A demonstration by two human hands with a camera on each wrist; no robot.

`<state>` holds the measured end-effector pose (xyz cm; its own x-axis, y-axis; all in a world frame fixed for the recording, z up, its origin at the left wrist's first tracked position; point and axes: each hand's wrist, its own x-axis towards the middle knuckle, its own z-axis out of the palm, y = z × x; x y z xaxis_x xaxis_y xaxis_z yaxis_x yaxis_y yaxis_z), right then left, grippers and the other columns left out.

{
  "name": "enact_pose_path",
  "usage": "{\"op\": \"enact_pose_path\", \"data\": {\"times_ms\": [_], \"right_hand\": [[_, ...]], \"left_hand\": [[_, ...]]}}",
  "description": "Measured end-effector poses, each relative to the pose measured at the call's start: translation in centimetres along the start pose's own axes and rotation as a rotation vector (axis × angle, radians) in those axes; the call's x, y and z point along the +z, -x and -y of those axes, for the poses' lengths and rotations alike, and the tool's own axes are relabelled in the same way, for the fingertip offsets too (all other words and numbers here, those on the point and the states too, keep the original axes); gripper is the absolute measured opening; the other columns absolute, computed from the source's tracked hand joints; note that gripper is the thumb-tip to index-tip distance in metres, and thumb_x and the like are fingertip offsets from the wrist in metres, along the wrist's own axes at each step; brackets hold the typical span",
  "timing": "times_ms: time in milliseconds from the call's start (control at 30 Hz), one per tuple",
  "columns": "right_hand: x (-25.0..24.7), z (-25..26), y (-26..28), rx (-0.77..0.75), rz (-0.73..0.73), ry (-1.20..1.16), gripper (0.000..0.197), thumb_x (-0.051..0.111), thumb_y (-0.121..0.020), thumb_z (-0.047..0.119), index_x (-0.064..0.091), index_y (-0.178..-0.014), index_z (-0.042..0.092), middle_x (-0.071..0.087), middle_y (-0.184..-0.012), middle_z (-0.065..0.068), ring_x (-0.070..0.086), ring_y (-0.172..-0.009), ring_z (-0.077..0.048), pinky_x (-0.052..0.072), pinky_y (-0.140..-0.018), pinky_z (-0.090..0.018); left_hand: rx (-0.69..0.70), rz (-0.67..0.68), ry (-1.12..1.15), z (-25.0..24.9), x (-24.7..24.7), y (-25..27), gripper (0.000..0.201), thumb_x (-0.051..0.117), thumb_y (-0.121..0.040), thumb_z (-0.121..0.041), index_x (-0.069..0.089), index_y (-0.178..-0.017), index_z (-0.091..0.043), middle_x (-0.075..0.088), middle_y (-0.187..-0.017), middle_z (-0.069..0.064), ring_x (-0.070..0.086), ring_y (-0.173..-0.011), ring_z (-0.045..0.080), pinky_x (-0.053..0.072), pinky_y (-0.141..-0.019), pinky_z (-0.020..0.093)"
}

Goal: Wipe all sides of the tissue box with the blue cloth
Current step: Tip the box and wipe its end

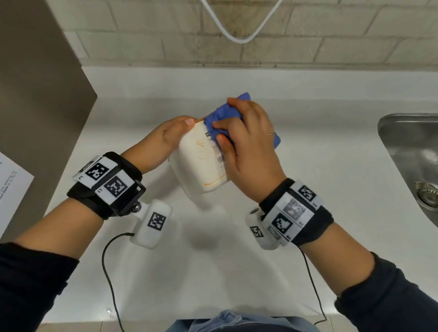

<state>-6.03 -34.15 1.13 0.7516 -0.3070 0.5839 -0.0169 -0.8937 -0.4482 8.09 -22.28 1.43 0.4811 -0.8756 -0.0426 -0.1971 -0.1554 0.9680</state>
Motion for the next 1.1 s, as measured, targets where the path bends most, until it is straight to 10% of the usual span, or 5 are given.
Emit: {"op": "enact_pose_path", "data": {"times_ms": [267, 467, 800, 900, 1100], "right_hand": [[0.6, 1.3, 1.0, -0.345, 0.18, -0.018, 0.021, 0.053, -0.09, 0.022, 0.067, -0.1, 0.01, 0.057, -0.126, -0.018, 0.041, -0.126, -0.039, 0.03, -0.106, -0.048], [-0.6, -2.6, 2.2, -0.64, 0.251, -0.026, 0.015, 0.057, -0.092, 0.025, 0.063, -0.105, 0.021, 0.063, -0.122, -0.01, 0.043, -0.122, -0.032, 0.039, -0.097, -0.046], [-0.8, -1.4, -0.3, -0.066, 0.05, -0.063, 0.024, 0.045, -0.091, 0.021, 0.061, -0.106, 0.011, 0.051, -0.129, -0.017, 0.04, -0.125, -0.034, 0.03, -0.107, -0.042], [0.2, 0.7, -0.2, -0.11, 0.105, -0.013, 0.026, 0.047, -0.091, 0.024, 0.061, -0.109, 0.013, 0.051, -0.132, -0.017, 0.035, -0.131, -0.038, 0.023, -0.111, -0.046], [0.5, 1.4, 1.0, -0.396, 0.21, -0.024, 0.023, 0.053, -0.09, 0.022, 0.067, -0.106, 0.014, 0.056, -0.129, -0.016, 0.037, -0.127, -0.035, 0.029, -0.105, -0.047]], "left_hand": [[-0.058, -0.015, -0.005, -0.3, -0.4, -0.2, 0.029, 0.033, -0.096, -0.03, 0.059, -0.095, -0.017, 0.065, -0.089, -0.012, 0.059, -0.077, -0.009, 0.043, -0.074, 0.008], [-0.022, 0.005, -0.009, -0.4, -0.5, 0.0, 0.064, 0.038, -0.075, -0.054, 0.057, -0.104, 0.0, 0.059, -0.092, 0.005, 0.055, -0.08, 0.008, 0.043, -0.074, 0.02], [-0.013, -0.013, -0.014, 0.0, 0.1, 0.3, 0.058, 0.038, -0.078, -0.053, 0.059, -0.103, -0.006, 0.059, -0.092, 0.003, 0.056, -0.077, 0.002, 0.044, -0.071, 0.013], [-0.035, -0.021, 0.012, -0.5, 0.2, 0.5, 0.045, 0.037, -0.093, -0.048, 0.061, -0.101, -0.011, 0.068, -0.087, -0.007, 0.06, -0.078, -0.002, 0.044, -0.073, 0.011], [-0.034, -0.021, 0.019, -1.6, 0.0, 1.1, 0.063, 0.041, -0.062, -0.081, 0.061, -0.098, -0.032, 0.072, -0.085, -0.026, 0.063, -0.084, -0.01, 0.044, -0.072, 0.004]]}}
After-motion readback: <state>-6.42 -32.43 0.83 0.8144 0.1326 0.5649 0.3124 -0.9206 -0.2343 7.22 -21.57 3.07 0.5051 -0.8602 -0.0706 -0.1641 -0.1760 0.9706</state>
